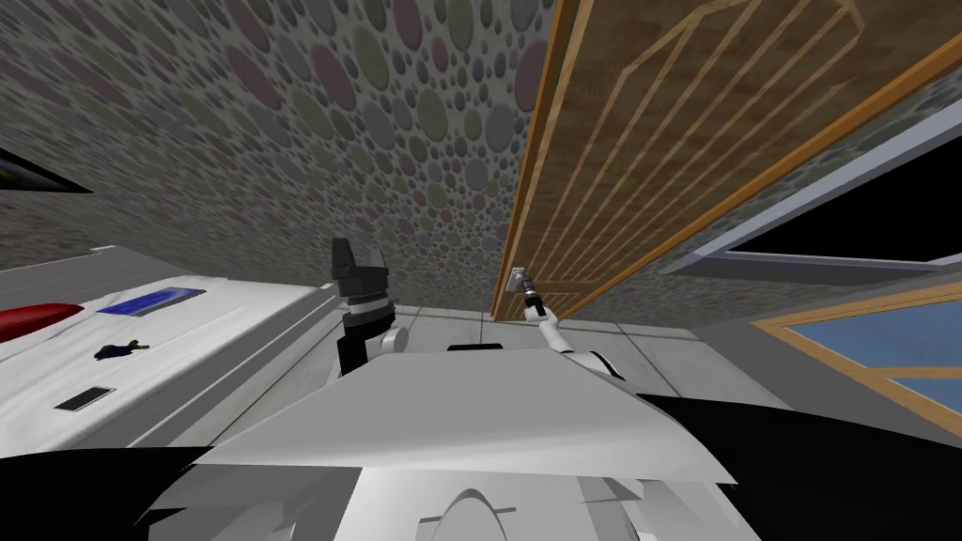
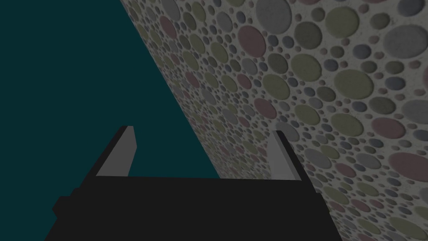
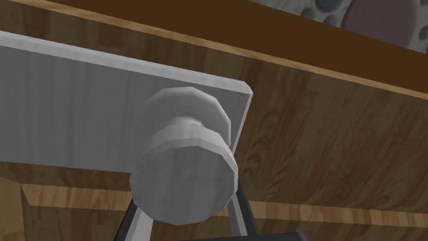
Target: Pull the door open
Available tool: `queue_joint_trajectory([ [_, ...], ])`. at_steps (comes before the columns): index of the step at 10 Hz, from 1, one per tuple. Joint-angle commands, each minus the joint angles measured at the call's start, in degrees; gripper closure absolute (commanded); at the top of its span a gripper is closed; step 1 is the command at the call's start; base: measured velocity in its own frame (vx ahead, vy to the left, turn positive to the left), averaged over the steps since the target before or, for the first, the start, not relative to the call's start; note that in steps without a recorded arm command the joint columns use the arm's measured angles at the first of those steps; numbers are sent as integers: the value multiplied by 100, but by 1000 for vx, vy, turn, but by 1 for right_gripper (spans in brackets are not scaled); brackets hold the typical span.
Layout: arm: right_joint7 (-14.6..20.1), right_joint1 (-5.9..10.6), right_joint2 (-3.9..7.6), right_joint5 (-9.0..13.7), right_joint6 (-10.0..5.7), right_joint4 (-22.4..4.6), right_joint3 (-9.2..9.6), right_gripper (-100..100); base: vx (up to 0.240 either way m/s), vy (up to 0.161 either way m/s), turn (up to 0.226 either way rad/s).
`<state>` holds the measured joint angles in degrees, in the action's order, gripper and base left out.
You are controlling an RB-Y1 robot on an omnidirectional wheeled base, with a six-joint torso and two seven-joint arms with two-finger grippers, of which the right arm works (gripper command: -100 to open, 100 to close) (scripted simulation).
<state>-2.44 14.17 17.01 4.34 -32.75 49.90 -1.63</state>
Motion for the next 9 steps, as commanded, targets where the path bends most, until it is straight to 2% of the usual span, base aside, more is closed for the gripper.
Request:
queue_joint_trajectory([
  [1, 161, 16, -15, 138, -14, 77, 8, 100, -56, -32, 72],
  [7, 1171, -89, 1, 1214, 111, 199, -73, 100, -73, -52, 170],
  [8, 1198, -89, 1, 1272, 111, 199, -73, 100, -71, -38, 87],
  [9, 1370, -107, 4, 1461, 132, 219, -87, 100, -56, -27, 105],
])
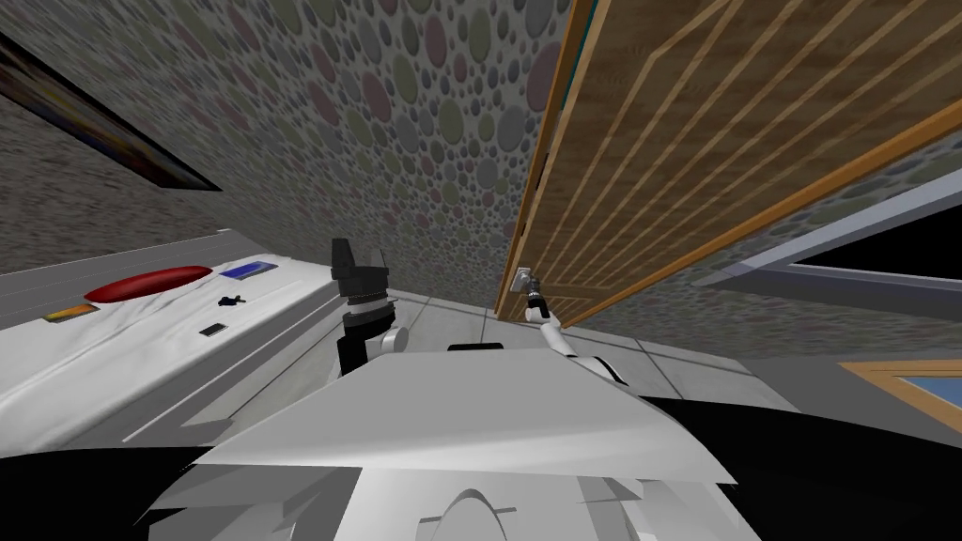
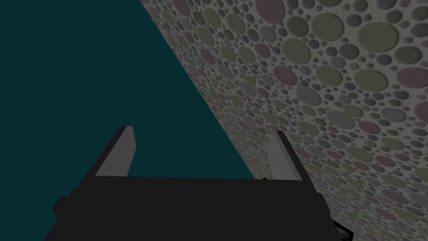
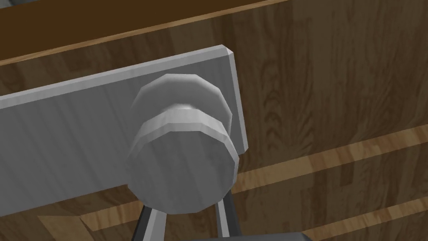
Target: Pull the door open
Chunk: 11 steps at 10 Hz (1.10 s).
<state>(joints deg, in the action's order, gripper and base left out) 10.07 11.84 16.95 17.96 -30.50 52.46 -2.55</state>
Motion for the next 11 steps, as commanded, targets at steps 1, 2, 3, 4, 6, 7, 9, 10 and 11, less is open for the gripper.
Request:
queue_joint_trajectory([
  [1, 286, 109, 12, 286, -73, -17, -9, 100, -68, -49, 199],
  [2, 445, 92, 15, 462, -52, 3, -22, 100, -87, -59, 198],
  [3, 614, 75, 18, 641, -32, 22, -35, 100, -88, -62, 185],
  [4, 780, 58, 20, 818, -12, 42, -49, 100, -97, -67, 186],
  [6, 981, 41, 23, 1019, 8, 61, -62, 100, -69, -42, 117],
  [7, 1153, 25, 25, 1192, 27, 80, -74, 100, -43, -20, 112],
  [9, 1466, -7, 30, 1537, 66, 117, -99, 100, -73, -47, 181],
  [10, 1634, -23, 32, 1710, 85, 136, -112, 100, -79, -67, 206],
  [11, 1806, -37, 35, 1869, 102, 153, -123, 100, -77, -70, 192],
])
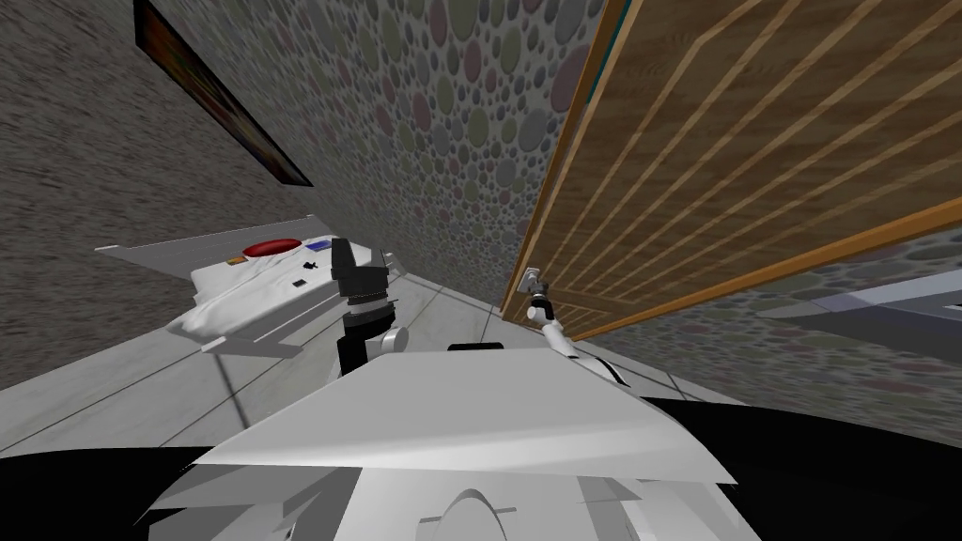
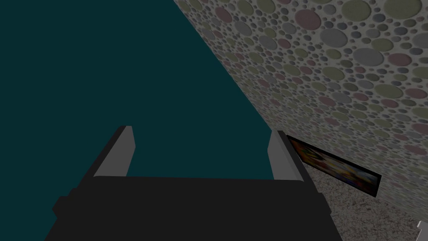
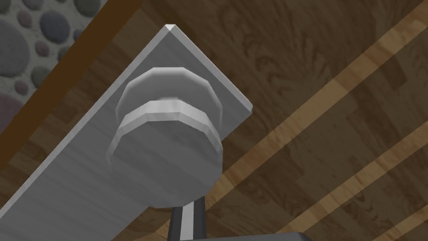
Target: Pull the door open
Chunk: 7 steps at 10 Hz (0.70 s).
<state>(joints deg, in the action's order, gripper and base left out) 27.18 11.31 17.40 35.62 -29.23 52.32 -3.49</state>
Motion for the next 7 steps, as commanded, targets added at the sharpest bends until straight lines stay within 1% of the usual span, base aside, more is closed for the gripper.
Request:
queue_joint_trajectory([
  [1, 161, -15, -87, 165, 24, 83, 19, -100, -83, -57, 86],
  [2, 329, -31, -179, 337, 50, 170, 38, -100, -109, -42, 29],
  [3, 431, -40, -234, 441, 65, 223, 50, -100, -136, -48, 3],
  [4, 431, -40, -234, 441, 65, 223, 50, -100, -99, -33, -33],
  [5, 656, -62, -356, 671, 100, 339, 76, -100, -115, -50, 9],
  [7, 898, -84, -488, 919, 136, 465, 105, -100, -122, -43, 83],
])
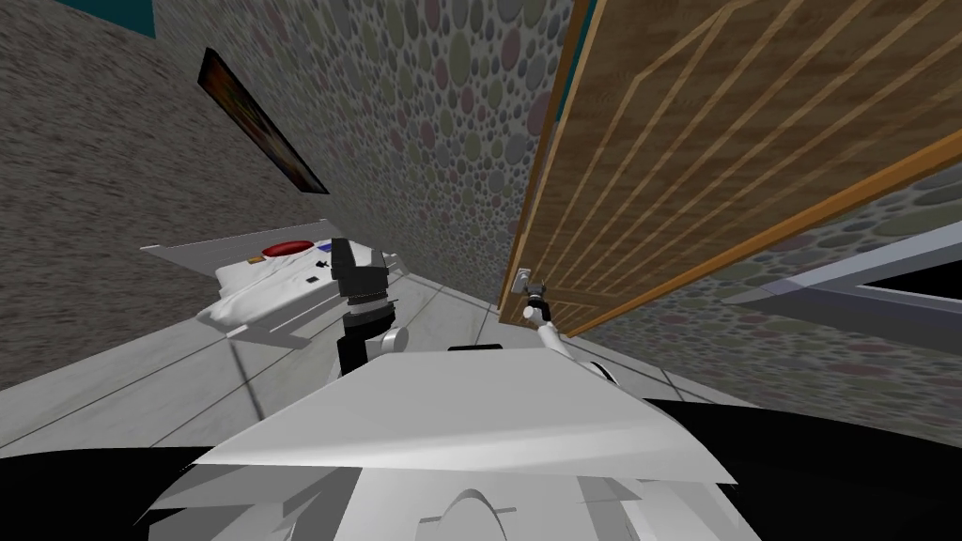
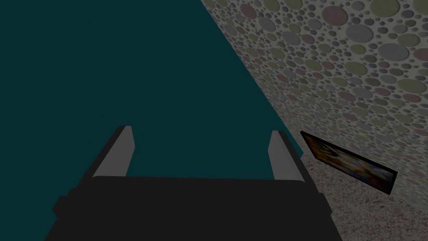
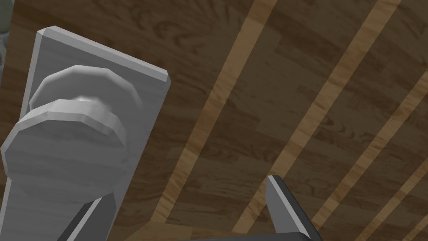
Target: Pull the door open
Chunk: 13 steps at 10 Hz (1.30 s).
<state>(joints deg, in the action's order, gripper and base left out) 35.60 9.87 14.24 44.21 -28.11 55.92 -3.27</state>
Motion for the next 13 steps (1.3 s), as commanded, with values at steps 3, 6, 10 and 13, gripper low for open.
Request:
queue_joint_trajectory([
  [3, 301, 37, -304, 311, 62, 231, 110, -100, -59, -12, 76],
  [6, 639, 5, -487, 656, 113, 406, 150, -100, -94, -12, 66],
  [10, 1026, -31, -698, 1053, 172, 607, 195, -100, -105, -36, 44],
  [13, 1253, -101, -364, 1069, 147, 515, 119, -100, 50, -4, 101],
])
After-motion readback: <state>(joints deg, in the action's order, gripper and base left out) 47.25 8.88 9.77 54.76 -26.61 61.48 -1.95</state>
